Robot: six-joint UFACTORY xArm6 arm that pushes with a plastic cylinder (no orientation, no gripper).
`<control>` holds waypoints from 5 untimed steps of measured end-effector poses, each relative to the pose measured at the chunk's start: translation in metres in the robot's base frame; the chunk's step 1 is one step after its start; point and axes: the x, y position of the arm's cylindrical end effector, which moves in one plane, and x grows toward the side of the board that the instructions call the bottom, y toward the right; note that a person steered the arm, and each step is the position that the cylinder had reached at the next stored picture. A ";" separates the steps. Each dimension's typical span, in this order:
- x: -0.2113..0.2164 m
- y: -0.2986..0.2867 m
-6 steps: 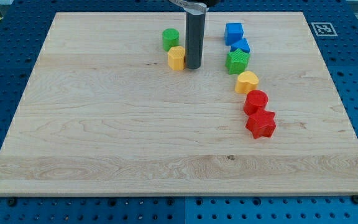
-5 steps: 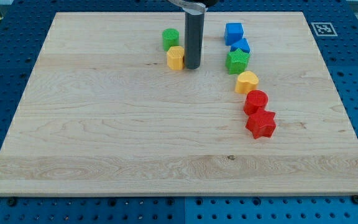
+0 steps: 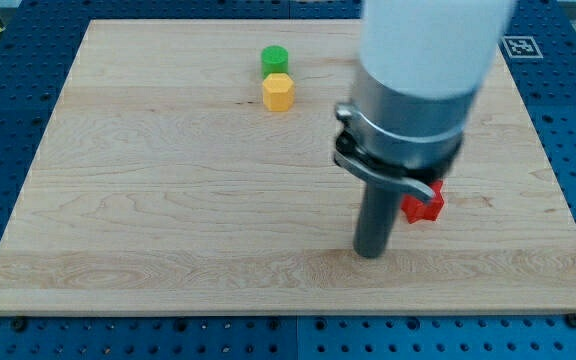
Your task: Push the red star horizontally to the yellow heart
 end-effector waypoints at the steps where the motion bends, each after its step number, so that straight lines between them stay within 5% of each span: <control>1: 0.001 0.012; 3: 0.001 0.112; 5: -0.015 0.097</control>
